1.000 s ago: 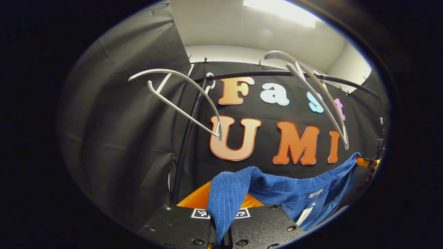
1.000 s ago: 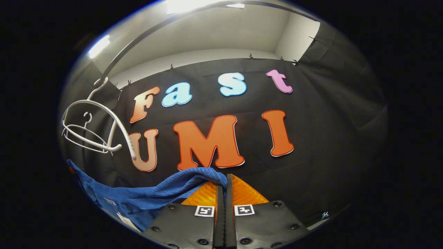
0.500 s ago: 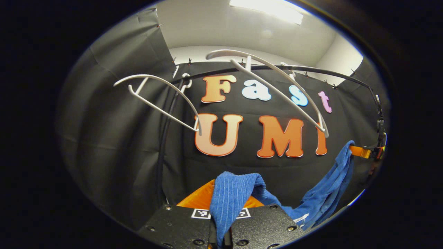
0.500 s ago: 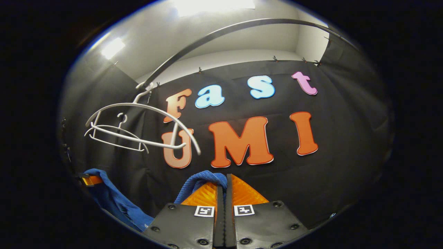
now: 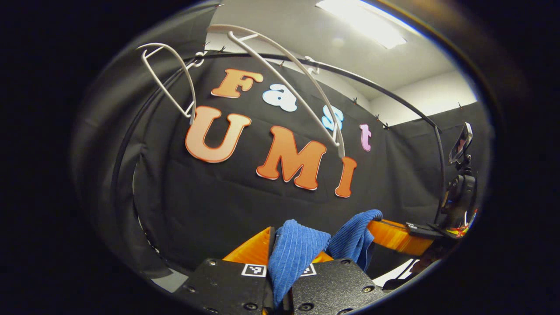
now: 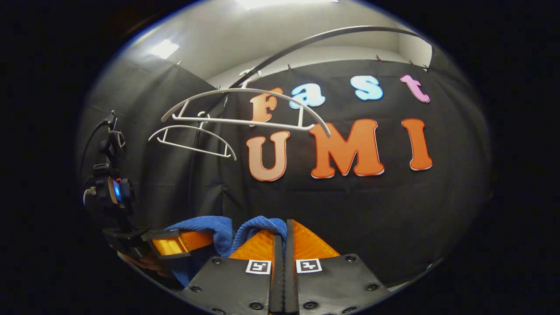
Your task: Grasp the clothes on the hanger with both hands and then place them into the laundry hamper below.
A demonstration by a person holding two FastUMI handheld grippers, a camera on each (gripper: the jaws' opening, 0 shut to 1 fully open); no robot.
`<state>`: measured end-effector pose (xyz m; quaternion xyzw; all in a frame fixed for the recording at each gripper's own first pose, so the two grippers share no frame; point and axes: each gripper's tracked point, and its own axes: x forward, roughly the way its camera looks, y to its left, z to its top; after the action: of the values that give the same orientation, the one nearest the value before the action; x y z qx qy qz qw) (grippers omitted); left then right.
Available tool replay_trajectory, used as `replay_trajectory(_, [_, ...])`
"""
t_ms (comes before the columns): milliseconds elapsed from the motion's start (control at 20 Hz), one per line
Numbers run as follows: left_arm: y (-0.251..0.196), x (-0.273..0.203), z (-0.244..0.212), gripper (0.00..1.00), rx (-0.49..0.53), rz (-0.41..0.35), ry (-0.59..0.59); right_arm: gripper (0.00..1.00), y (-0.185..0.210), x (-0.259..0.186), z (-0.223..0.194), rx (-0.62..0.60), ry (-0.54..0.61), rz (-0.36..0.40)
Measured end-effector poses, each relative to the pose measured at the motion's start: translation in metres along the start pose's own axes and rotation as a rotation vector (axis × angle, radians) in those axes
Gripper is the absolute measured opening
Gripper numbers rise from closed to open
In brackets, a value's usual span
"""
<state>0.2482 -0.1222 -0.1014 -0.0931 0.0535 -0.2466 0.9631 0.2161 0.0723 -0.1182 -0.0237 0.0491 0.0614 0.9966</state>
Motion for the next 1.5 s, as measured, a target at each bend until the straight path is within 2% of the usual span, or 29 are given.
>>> replay_trajectory(300, [0.013,-0.019,-0.149,0.09,-0.134,0.043,0.222,0.08,-0.016,-0.011,-0.141,0.06,0.226,-0.039])
replay_trajectory(450, [0.032,-0.041,-0.226,0.11,-0.133,0.11,0.329,0.08,-0.034,-0.016,-0.22,0.096,0.34,-0.107])
replay_trajectory(650, [0.042,-0.074,-0.324,0.11,-0.133,0.157,0.448,0.08,-0.056,-0.048,-0.342,0.243,0.523,-0.173])
replay_trajectory(750, [0.041,-0.088,-0.363,0.11,-0.122,0.159,0.502,0.07,-0.065,-0.051,-0.393,0.246,0.567,-0.201])
replay_trajectory(900, [0.037,-0.104,-0.4,0.11,-0.114,0.15,0.55,0.08,-0.066,-0.066,-0.448,0.222,0.631,-0.206])
replay_trajectory(1050, [0.044,-0.113,-0.429,0.12,-0.094,0.15,0.605,0.08,-0.067,-0.081,-0.483,0.214,0.658,-0.211])
replay_trajectory(1150, [0.058,-0.114,-0.442,0.12,-0.067,0.171,0.623,0.08,-0.069,-0.096,-0.505,0.271,0.711,-0.254])
replay_trajectory(1300, [0.071,-0.126,-0.456,0.11,-0.122,0.225,0.666,0.08,-0.068,-0.098,-0.506,0.303,0.742,-0.288])
replay_trajectory(1500, [0.075,-0.127,-0.454,0.12,-0.134,0.269,0.657,0.08,-0.068,-0.102,-0.514,0.282,0.784,-0.273])
